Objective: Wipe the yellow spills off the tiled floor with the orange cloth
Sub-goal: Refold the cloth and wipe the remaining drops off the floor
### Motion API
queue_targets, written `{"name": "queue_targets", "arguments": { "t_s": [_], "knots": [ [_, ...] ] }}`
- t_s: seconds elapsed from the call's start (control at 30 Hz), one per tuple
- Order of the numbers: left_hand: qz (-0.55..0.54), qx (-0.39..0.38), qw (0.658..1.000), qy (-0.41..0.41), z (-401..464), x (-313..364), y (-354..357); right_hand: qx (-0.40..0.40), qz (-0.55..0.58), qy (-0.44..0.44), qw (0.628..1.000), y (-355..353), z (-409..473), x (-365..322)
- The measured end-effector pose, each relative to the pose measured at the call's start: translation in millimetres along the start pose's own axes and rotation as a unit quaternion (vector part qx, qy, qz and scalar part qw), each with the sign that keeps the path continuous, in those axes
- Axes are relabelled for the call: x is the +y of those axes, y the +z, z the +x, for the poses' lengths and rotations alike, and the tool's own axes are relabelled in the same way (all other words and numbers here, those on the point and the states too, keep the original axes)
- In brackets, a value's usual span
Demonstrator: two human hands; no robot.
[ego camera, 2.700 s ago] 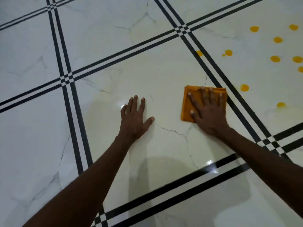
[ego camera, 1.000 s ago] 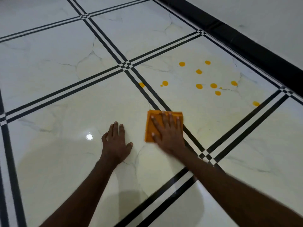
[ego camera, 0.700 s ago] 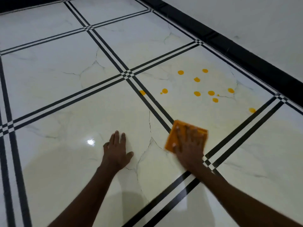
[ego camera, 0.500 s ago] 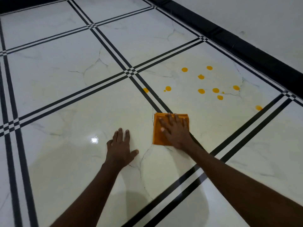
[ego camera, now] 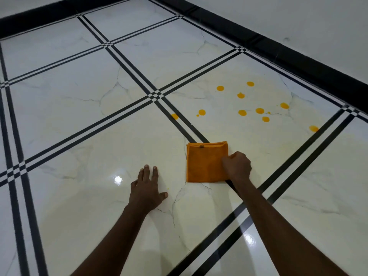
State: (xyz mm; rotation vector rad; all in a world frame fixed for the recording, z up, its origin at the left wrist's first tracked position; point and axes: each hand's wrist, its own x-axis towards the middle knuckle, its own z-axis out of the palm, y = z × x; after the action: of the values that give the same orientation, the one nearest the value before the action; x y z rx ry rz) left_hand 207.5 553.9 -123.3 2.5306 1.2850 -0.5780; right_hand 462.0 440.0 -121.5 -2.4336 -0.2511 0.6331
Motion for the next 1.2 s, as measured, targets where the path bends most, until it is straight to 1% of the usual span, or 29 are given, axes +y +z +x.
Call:
{"name": "queue_targets", "arguments": {
  "t_s": [0.07,0.13,0.17,0.2,0.27,0.33,0.4,0.47,0.53,0.57,0.6,0.63,0.67,0.7,0.73,0.77,0.83,0.87,0.93,1.13,1.2],
  "knots": [
    [0.009,-0.014,1.0,0.006,3,2,-3,-0.04,0.095,0.037,0.994,-9,3,-2],
    [-0.002,-0.037,0.999,0.006,3,-3,-5,-0.064,0.201,0.085,0.974,-20,4,-5],
    [-0.019,-0.045,0.999,0.006,3,-6,-6,-0.051,0.229,0.078,0.969,-31,6,-6],
    [-0.042,-0.05,0.998,0.005,4,-10,-7,-0.023,0.22,0.042,0.974,-46,6,-8],
    [-0.095,-0.055,0.994,0.002,4,-19,-11,0.033,0.16,-0.064,0.985,-77,6,-11],
    [-0.141,-0.074,0.987,0.001,6,-25,-20,0.057,0.113,-0.17,0.977,-105,2,-18],
    [-0.161,-0.098,0.982,0.003,12,-26,-30,0.082,0.044,-0.242,0.966,-118,10,-22],
    [-0.177,-0.108,0.978,-0.003,14,-29,-37,0.085,-0.063,-0.296,0.949,-118,17,-29],
    [-0.174,-0.097,0.98,0.007,14,-35,-36,0.041,-0.179,-0.297,0.937,-102,15,-33],
    [-0.168,-0.088,0.982,0.021,16,-37,-33,0.024,-0.218,-0.307,0.926,-88,14,-29],
    [-0.159,-0.078,0.984,0.03,16,-40,-28,-0.002,-0.216,-0.328,0.92,-71,7,-23],
    [-0.144,-0.07,0.987,0.031,13,-41,-23,-0.032,-0.18,-0.345,0.921,-57,-2,-16],
    [-0.125,-0.062,0.99,0.025,11,-40,-19,-0.037,-0.153,-0.356,0.921,-42,-9,-5],
    [-0.1,-0.052,0.993,0.019,8,-38,-15,0.001,-0.149,-0.367,0.918,-29,-9,7],
    [-0.075,-0.043,0.996,0.016,6,-36,-14,0.049,-0.179,-0.372,0.909,-19,-5,19],
    [-0.056,-0.041,0.997,0.017,5,-35,-12,0.07,-0.223,-0.362,0.902,-11,4,30],
    [-0.027,-0.036,0.999,0.023,4,-33,-11,0.044,-0.297,-0.332,0.894,-5,23,51],
    [-0.019,-0.032,0.999,0.025,4,-33,-9,0.028,-0.309,-0.334,0.89,-4,31,58],
    [-0.008,-0.028,0.999,0.028,3,-33,-9,0.022,-0.317,-0.34,0.885,-4,39,61],
    [0.033,-0.039,0.998,0.032,3,-29,-7,0.069,-0.328,-0.313,0.889,3,37,27],
    [0.042,-0.04,0.998,0.033,3,-29,-6,0.081,-0.356,-0.309,0.878,7,31,12]
  ]
}}
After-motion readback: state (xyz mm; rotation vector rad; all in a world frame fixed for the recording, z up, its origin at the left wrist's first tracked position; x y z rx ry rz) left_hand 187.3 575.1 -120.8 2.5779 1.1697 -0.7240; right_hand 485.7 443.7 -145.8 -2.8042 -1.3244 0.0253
